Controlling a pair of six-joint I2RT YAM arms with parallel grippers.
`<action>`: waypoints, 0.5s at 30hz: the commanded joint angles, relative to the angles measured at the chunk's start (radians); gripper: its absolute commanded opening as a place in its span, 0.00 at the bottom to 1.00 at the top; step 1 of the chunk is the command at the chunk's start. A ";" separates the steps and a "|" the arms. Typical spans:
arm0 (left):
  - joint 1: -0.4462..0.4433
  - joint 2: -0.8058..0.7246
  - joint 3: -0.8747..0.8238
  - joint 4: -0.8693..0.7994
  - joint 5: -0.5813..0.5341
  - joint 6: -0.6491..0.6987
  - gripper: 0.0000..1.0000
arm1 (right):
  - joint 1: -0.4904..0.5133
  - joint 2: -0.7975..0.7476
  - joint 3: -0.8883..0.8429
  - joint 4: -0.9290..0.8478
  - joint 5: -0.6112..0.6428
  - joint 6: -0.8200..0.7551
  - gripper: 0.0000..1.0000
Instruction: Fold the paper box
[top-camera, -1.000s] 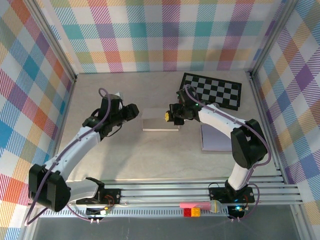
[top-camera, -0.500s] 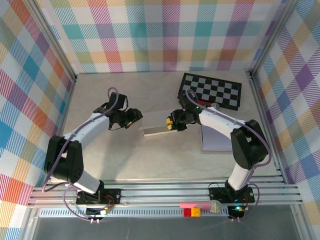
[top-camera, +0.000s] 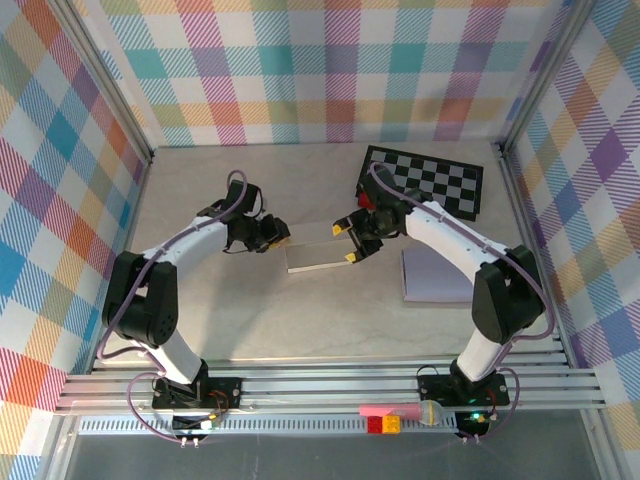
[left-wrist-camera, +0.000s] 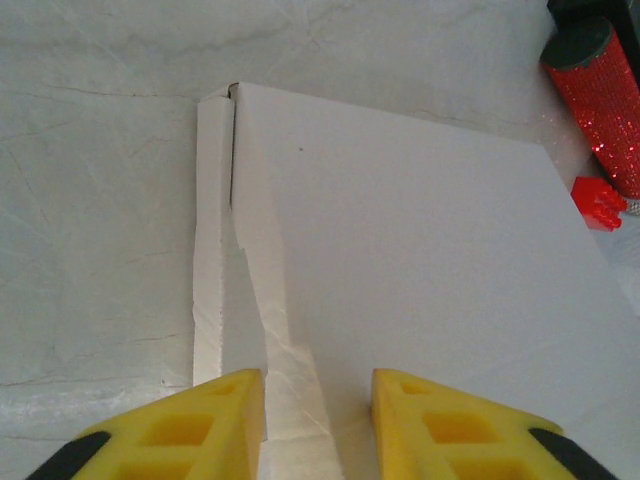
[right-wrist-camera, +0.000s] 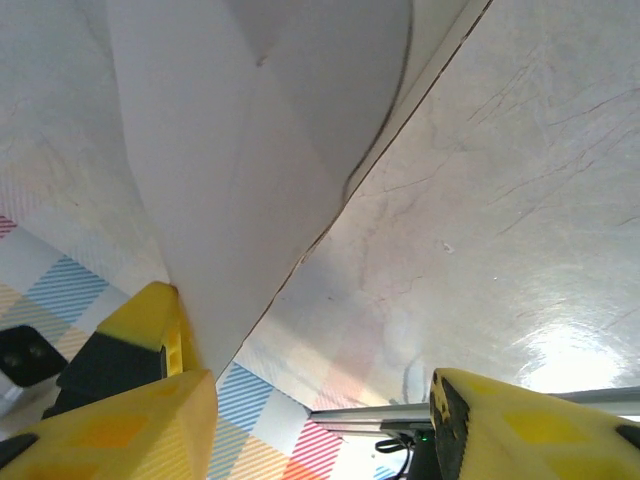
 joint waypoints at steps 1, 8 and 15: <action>-0.004 0.012 -0.005 0.013 0.019 0.011 0.32 | -0.011 -0.021 0.025 -0.059 -0.036 -0.071 0.58; -0.012 0.014 -0.020 0.012 0.004 0.021 0.30 | -0.032 -0.038 0.220 -0.254 0.045 -0.323 0.62; -0.013 0.006 -0.027 0.026 0.002 0.022 0.30 | -0.162 -0.023 0.268 -0.310 0.062 -0.773 0.62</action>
